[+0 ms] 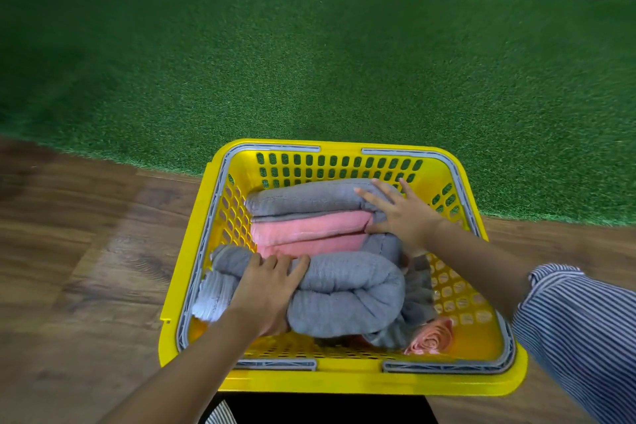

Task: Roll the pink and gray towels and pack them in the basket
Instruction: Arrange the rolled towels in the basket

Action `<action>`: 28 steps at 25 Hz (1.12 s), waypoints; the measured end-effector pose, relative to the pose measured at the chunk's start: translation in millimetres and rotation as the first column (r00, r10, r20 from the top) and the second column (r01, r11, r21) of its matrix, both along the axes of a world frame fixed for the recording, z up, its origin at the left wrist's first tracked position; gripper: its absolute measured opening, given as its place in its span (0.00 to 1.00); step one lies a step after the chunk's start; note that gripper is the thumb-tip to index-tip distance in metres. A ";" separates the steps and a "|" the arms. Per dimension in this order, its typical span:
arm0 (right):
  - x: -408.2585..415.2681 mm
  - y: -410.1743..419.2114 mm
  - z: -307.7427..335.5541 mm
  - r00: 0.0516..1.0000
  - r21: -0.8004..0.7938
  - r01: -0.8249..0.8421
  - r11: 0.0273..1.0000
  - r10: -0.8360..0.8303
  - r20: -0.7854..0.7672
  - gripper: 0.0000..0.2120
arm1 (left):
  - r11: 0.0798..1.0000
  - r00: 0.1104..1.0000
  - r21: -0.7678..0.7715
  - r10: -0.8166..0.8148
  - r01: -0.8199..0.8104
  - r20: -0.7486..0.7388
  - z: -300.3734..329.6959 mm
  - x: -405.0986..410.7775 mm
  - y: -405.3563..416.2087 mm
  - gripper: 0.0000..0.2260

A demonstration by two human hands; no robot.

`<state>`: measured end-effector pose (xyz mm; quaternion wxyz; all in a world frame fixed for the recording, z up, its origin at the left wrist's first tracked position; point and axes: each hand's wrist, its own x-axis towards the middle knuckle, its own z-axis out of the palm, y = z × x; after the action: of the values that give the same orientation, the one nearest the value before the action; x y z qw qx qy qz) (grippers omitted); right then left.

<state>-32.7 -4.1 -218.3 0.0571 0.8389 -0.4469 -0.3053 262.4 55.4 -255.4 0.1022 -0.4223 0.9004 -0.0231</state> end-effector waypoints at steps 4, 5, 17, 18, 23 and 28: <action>1.6 1.5 -0.8 0.953 0.025 0.162 0.986 -0.163 0.257 0.19 | 1.000 1.000 0.025 0.010 -0.011 0.023 1.0 0.8 3.2 0.51; -1.6 -1.4 3.4 0.911 0.031 0.228 0.973 -0.225 0.346 0.20 | 1.000 1.000 0.027 0.009 -0.009 0.024 1.3 1.2 4.4 0.51; -10.9 4.4 -19.8 0.715 -0.036 0.607 0.794 -0.526 0.460 0.33 | 0.999 0.999 0.026 0.018 -0.019 0.034 -2.4 2.0 8.0 0.51; -5.6 -2.9 -15.3 0.725 -0.046 0.613 0.789 -0.539 0.429 0.36 | 0.999 0.999 0.033 0.019 -0.020 0.036 -4.3 2.1 7.1 0.51; 6.2 -9.4 -21.4 0.919 -0.343 0.270 0.900 -0.134 0.370 0.39 | 0.996 0.998 0.072 0.045 -0.048 0.034 -13.4 0.9 4.7 0.50; -14.7 11.7 -41.6 0.860 -0.323 0.179 0.929 0.012 0.511 0.31 | 0.995 0.998 0.079 0.055 -0.056 0.023 -19.3 -0.8 1.7 0.50</action>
<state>-47.4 7.6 -259.8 0.0770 0.8440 -0.5307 0.0092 261.6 57.2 -274.7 0.1291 -0.4425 0.8874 0.0112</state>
